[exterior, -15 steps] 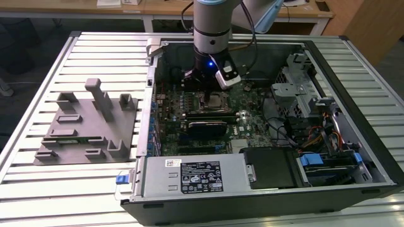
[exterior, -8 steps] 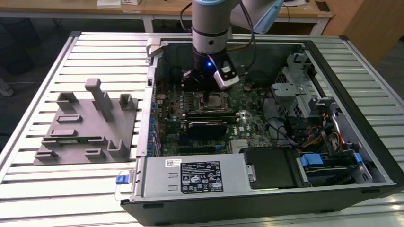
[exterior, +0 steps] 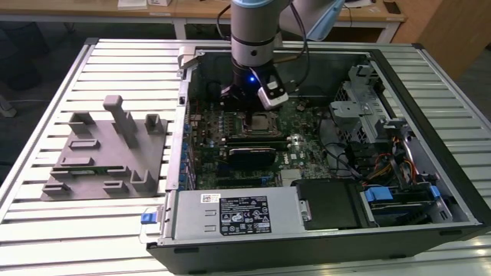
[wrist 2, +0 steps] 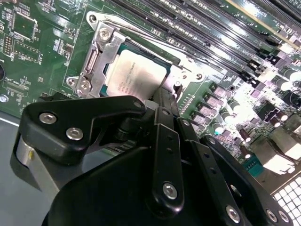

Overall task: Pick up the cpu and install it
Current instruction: 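Close the cpu cover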

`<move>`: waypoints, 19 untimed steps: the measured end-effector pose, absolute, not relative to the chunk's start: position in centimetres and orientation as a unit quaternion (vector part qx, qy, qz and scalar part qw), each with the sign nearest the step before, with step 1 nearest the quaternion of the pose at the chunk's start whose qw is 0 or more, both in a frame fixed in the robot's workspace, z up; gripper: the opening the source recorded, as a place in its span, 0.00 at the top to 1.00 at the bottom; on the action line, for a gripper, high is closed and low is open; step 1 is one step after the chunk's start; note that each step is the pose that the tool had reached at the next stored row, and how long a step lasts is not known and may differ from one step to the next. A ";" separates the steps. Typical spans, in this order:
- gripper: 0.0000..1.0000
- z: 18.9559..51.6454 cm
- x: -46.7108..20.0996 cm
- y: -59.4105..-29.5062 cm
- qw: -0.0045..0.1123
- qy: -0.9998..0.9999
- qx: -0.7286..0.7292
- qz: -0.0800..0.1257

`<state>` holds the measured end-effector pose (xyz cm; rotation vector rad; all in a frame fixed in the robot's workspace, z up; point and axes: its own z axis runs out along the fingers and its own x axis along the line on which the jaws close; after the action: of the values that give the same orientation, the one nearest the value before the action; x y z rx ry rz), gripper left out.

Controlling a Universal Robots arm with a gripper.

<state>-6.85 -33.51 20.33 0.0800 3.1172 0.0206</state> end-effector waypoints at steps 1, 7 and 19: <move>0.89 20.3 -6.9 -33.5 0.012 1.000 0.026 0.007; 0.89 20.1 -7.1 -33.5 0.012 1.000 0.026 0.007; 0.89 19.9 -7.1 -33.5 0.012 1.000 0.026 0.007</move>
<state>-7.14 -33.51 19.91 0.0800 3.1171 0.0206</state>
